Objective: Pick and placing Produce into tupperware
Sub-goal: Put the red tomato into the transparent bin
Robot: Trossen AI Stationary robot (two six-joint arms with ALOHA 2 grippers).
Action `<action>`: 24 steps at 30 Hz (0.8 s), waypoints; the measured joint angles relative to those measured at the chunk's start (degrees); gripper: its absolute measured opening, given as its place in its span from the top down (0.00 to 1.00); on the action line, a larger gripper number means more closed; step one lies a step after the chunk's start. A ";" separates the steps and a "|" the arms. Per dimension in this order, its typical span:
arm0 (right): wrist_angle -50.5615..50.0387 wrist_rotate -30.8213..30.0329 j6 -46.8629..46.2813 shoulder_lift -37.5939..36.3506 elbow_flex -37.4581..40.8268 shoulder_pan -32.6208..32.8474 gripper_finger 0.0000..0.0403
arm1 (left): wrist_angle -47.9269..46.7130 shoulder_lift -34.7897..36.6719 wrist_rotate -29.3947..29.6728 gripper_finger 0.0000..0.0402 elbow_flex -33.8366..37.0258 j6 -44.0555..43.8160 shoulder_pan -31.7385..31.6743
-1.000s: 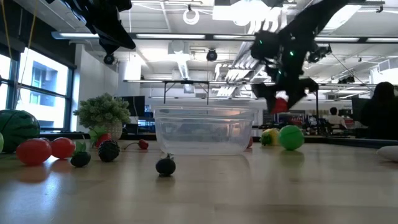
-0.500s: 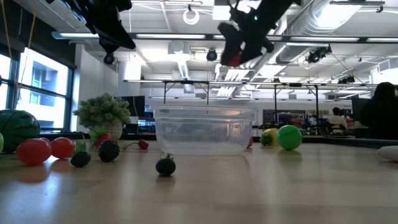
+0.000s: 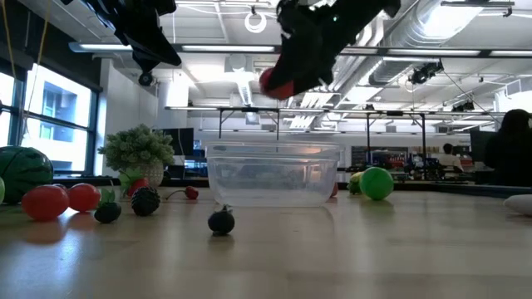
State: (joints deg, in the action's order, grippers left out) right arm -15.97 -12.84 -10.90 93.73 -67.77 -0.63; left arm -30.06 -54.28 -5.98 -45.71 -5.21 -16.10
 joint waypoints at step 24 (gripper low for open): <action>1.03 12.36 0.90 14.80 0.03 -0.08 0.38 | 0.00 0.00 0.00 1.00 0.00 -0.01 0.00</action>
State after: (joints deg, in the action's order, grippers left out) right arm -14.93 -0.48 -10.00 108.53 -67.75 -0.71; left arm -30.06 -54.28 -5.98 -45.71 -5.22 -16.10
